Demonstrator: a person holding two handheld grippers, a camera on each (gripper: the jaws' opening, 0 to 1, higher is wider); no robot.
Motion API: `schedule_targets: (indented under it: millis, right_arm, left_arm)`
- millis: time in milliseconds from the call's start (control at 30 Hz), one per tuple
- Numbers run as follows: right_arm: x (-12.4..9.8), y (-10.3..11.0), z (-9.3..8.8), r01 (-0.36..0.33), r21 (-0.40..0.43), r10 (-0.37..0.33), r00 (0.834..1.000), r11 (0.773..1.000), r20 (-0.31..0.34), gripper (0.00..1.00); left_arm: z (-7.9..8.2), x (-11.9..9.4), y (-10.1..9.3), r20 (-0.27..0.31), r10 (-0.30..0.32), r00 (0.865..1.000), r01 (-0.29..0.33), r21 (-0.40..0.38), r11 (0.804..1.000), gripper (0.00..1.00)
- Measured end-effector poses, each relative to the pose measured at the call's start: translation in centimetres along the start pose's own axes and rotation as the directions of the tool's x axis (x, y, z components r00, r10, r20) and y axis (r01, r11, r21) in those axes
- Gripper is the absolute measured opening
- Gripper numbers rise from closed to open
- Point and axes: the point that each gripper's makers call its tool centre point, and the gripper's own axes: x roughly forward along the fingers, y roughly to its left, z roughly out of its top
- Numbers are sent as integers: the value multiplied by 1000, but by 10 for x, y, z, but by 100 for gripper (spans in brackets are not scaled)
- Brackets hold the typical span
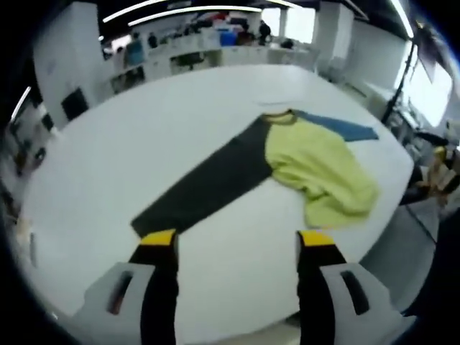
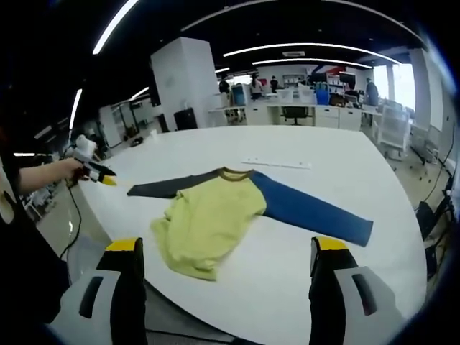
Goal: Fold the garment on the visible template until the final outline fits inside the template.
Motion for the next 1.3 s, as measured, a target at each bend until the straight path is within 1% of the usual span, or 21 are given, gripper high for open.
schedule_targets:
  millis: [167,300,333,367,500,600,667,767,833,1000,1167,1300]
  right_arm:
    - [-3,-5,-3,6,-16,-7,1000,1000,-11,95]
    - [-7,-9,-2,9,-23,-9,1000,1000,-12,95]
    - [-8,-9,-3,10,-24,-10,1000,1000,-12,95]
    - [-8,-10,-3,11,-25,-11,1000,1000,-13,95]
    - [-11,-13,-2,14,-25,-14,1000,1000,-9,95]
    - [-15,-13,-1,15,-27,-15,1000,1000,-6,95]
    - [-17,-14,-1,16,-29,-16,1000,999,-7,95]
    - [-19,-15,-2,13,-27,-14,1000,1000,-10,96]
    - [-20,-15,-4,14,-29,-14,1000,999,-18,96]
    - [-24,-16,-6,12,-26,-13,1000,1000,-23,96]
    - [-27,-16,-7,12,-25,-12,1000,1000,-26,96]
    - [-29,-14,-4,8,-25,-8,1000,1000,-22,96]
  left_arm:
    - [8,-10,-26,50,-26,998,26,-2,1000,68]
    - [18,-20,-43,98,-47,994,49,-15,999,71]
    - [19,-22,-45,101,-50,994,51,-14,999,71]
    - [24,-27,-52,121,-59,991,61,-13,998,72]
    - [33,-39,-70,165,-86,983,86,8,996,77]
    - [38,-50,-82,209,-97,973,89,48,995,78]
    - [37,-54,-88,213,-105,971,97,50,994,79]
    - [34,-60,-98,224,-119,967,112,44,993,85]
    - [29,-62,-102,215,-119,969,111,51,993,87]
    - [19,-67,-107,193,-119,974,108,64,992,93]
    - [12,-72,-110,179,-137,974,125,75,989,95]
    - [7,-73,-112,161,-159,974,147,87,985,100]
